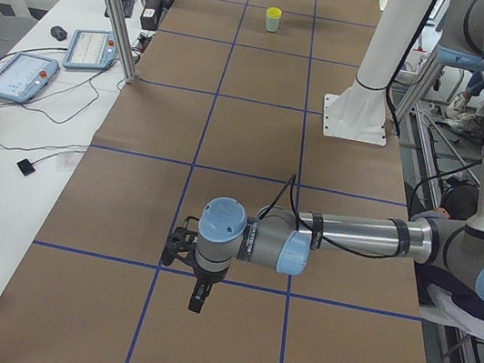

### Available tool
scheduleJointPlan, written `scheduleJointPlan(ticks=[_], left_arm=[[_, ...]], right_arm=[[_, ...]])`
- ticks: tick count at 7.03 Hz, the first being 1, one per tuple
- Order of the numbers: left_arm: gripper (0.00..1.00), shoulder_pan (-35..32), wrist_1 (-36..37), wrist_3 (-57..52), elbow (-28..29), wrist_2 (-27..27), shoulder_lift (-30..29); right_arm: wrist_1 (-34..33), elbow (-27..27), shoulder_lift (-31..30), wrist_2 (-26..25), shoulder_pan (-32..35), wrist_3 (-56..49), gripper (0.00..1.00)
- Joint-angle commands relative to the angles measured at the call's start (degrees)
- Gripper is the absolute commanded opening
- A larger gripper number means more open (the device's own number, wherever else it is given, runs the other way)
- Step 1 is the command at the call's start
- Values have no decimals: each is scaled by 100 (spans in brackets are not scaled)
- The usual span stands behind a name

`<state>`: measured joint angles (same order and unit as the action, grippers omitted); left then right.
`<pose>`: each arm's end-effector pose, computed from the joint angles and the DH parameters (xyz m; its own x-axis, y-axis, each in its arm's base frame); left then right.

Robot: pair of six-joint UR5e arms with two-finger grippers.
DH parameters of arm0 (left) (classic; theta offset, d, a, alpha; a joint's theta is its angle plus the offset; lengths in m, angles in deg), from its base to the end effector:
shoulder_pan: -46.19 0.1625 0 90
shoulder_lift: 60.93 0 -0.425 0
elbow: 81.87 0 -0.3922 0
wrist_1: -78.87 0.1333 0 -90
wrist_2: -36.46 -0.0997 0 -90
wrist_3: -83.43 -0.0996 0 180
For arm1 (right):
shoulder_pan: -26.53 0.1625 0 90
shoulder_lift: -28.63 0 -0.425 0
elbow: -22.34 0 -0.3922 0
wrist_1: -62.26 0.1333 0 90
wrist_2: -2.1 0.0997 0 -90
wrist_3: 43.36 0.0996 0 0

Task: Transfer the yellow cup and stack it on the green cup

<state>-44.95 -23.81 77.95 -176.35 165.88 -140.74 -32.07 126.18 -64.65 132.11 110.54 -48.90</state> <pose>-0.0785 -0.4219 0.6841 0.7722 0.1562 -0.6158 -0.0542 0.9820 0.1810 0.0200 -0.4733 0.5799 0.7409 -0.2441 0.6257 0.1761 0.9696 0.1697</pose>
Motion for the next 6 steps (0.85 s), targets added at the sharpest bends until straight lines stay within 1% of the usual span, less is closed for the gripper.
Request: scheduleJointPlan(ticks=[1,3,4,6], left_arm=[[100,9,64,-14,34,56,18],[100,-17,187,-14,114,162,9],[100,-96,597,-31,53,171,-60],[100,-114,697,-23,52,171,-61]], right_arm=[[-543,-109,-286,-352,370,-686,100],[-525,-188,-331,-328,370,-660,100],[-525,-223,-323,-319,370,-651,100],[-525,-232,-323,-319,370,-651,100]])
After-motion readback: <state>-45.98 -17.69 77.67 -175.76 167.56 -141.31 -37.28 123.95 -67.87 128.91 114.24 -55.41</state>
